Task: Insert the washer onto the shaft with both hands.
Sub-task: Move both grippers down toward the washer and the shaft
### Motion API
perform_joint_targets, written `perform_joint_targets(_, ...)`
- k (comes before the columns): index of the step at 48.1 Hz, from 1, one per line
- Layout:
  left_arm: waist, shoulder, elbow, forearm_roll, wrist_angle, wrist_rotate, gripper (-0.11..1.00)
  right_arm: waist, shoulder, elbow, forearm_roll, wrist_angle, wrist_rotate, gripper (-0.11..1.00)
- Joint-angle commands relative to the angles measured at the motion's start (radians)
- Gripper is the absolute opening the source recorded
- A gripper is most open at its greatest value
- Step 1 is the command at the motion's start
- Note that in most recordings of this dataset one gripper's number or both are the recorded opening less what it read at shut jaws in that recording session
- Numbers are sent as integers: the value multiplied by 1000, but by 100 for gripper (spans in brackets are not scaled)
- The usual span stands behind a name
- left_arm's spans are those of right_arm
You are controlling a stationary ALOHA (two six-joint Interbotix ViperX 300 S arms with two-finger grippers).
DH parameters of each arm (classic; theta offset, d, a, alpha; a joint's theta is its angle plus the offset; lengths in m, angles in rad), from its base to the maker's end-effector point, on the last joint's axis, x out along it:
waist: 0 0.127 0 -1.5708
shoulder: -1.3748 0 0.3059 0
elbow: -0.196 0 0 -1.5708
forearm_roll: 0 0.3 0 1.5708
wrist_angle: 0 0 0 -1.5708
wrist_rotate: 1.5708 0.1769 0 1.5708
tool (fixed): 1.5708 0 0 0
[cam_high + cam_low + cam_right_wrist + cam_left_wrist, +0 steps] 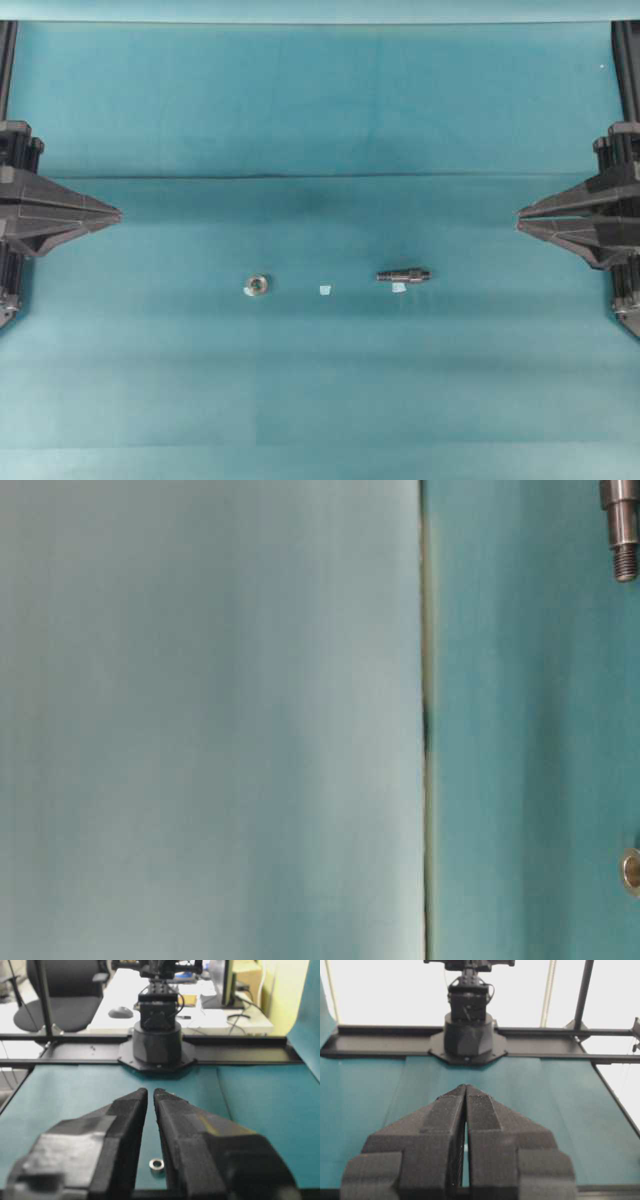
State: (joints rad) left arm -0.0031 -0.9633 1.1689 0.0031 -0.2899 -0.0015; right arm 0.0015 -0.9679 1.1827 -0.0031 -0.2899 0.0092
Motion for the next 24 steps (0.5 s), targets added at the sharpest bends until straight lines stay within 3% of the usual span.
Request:
perform_joint_targets(1, 9, 40, -43, 14, 41, -12, 2, -6, 11, -20, 8, -2, -2, 0)
perform_joint_targets(5, 11, 72, -80, 14, 110, -15, 2, -6, 11, -20, 34, 37, 21, 3)
perform_joint_targets(10, 11, 106, -120, 14, 181, -15, 2, -6, 11, -23, 48, 120, 72, -6)
perform_joint_targets(15, 5, 143, -158, 14, 241, -15, 2, -6, 14, -41, 48, 207, 120, -9)
perform_joint_targets(24, 2, 218, -201, 14, 322, -15, 2, -6, 49, -81, 48, 342, 137, -9)
